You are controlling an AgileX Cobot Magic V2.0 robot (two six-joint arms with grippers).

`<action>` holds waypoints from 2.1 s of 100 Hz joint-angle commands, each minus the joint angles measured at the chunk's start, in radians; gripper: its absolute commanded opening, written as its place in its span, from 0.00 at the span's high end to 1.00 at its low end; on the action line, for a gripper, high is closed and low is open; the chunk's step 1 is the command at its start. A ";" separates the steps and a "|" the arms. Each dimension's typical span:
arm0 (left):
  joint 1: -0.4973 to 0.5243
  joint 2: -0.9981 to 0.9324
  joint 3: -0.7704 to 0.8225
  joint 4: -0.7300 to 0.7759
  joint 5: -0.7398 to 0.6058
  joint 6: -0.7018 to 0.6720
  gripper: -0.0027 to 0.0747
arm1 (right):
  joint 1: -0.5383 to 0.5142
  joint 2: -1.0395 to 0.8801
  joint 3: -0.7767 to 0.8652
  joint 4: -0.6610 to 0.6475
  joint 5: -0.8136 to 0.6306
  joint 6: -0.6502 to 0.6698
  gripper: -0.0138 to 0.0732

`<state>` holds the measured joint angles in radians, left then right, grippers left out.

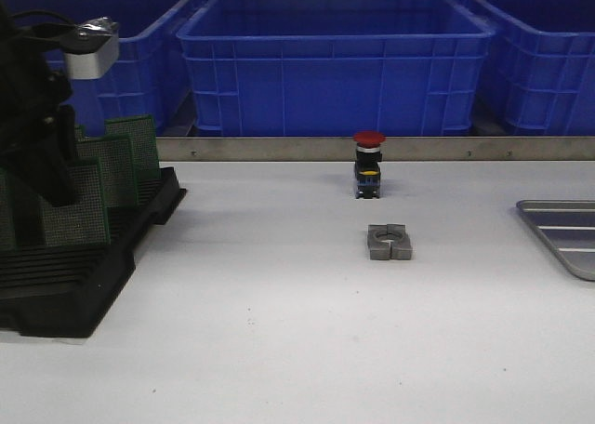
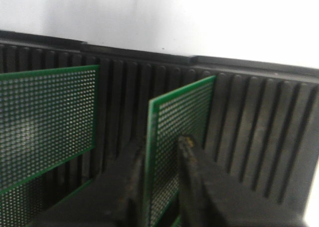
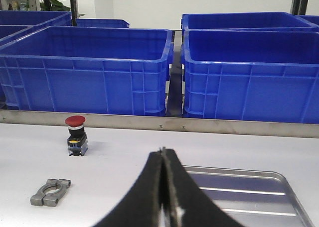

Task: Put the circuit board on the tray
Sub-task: 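Lower the left gripper onto a green circuit board in the rack, then grasp the board edge and lift it out of the rack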

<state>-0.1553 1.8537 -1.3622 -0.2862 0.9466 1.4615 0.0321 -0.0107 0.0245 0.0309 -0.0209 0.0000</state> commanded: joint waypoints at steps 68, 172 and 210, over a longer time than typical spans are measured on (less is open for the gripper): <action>0.000 -0.046 -0.087 -0.027 0.003 -0.001 0.99 | 0.002 -0.013 -0.012 -0.011 -0.082 0.000 0.92; -0.192 -0.081 -0.318 -0.492 0.328 -0.254 0.99 | 0.002 -0.013 -0.012 -0.011 -0.082 0.000 0.92; -0.401 -0.079 -0.318 -0.569 0.322 -0.275 0.99 | 0.002 -0.013 -0.012 -0.011 -0.084 0.000 0.92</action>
<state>-0.5246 1.8298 -1.6456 -0.7891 1.2217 1.1980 0.0321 -0.0107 0.0245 0.0309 -0.0209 0.0000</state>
